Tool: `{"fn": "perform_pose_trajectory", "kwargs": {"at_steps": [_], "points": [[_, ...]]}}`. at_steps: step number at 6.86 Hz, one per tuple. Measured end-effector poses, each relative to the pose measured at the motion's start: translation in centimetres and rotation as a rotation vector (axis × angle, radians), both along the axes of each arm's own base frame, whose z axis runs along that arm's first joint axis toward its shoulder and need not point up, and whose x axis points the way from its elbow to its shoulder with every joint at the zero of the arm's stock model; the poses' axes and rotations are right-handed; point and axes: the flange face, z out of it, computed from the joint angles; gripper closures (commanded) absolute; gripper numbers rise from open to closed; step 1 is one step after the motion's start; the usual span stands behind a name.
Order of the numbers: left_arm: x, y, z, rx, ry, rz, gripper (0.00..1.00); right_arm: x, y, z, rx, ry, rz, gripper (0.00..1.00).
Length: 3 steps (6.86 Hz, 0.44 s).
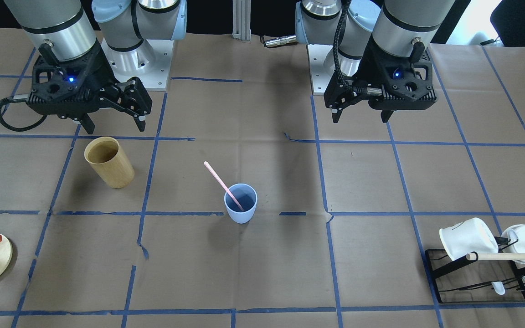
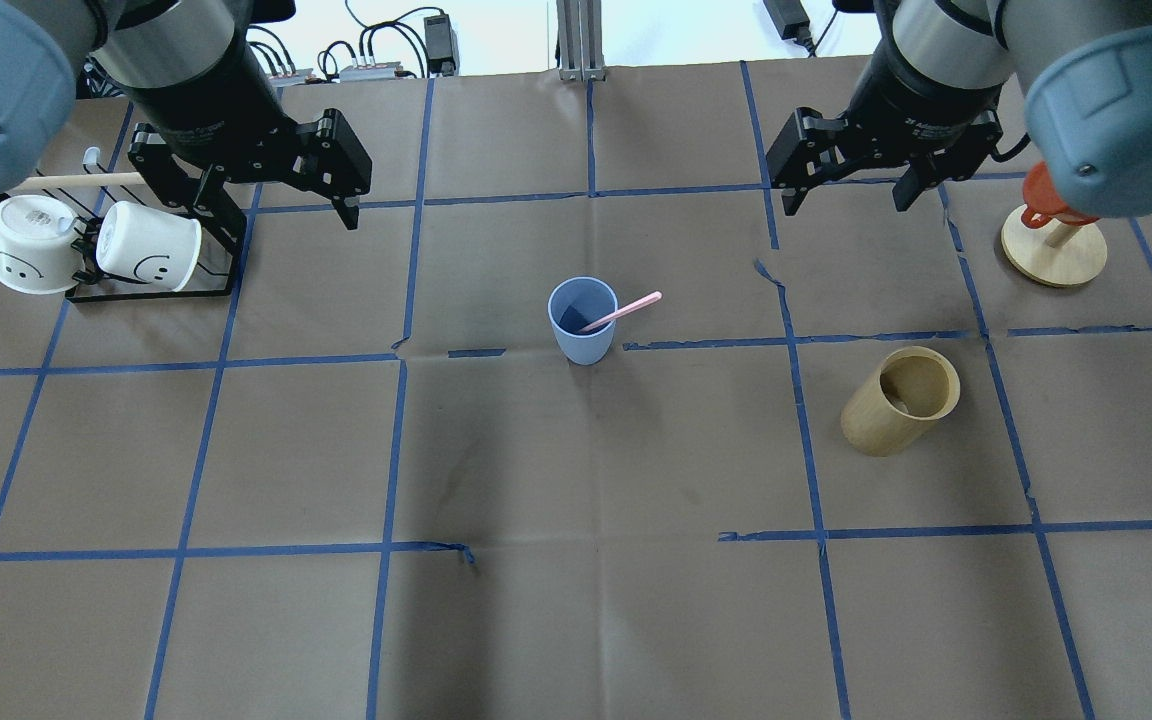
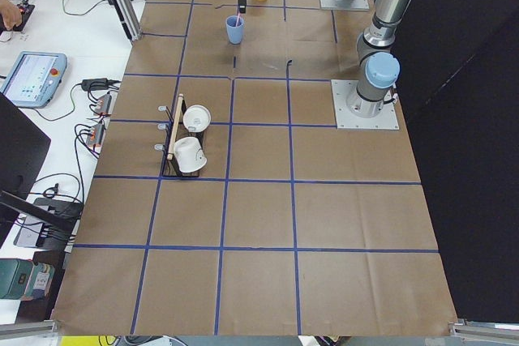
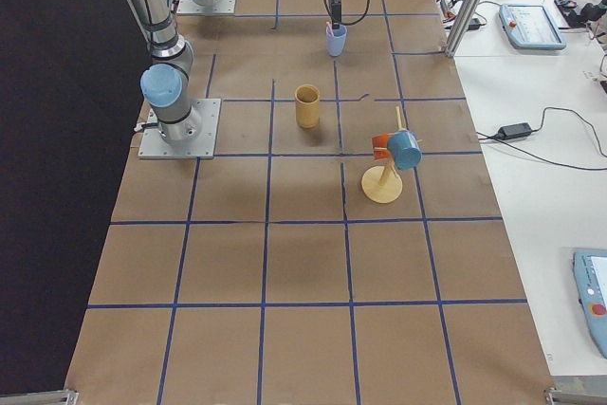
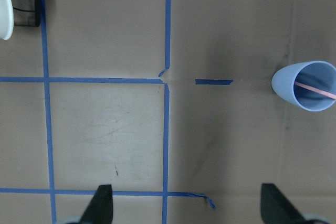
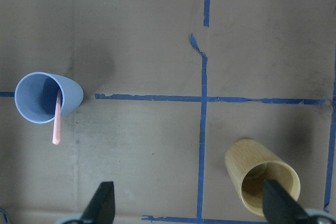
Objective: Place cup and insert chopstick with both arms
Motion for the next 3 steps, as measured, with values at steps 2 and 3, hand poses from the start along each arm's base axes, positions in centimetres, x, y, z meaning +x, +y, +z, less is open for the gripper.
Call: {"fn": "perform_pose_trajectory", "kwargs": {"at_steps": [2, 3], "points": [[0.05, -0.01, 0.01, 0.000, 0.000, 0.001, 0.00, -0.59, 0.44, -0.16, 0.054, 0.007, -0.047, 0.00], [0.04, -0.01, 0.01, 0.000, 0.000, 0.001, 0.00, -0.67, 0.64, -0.14, 0.071, 0.011, -0.083, 0.00]]}}
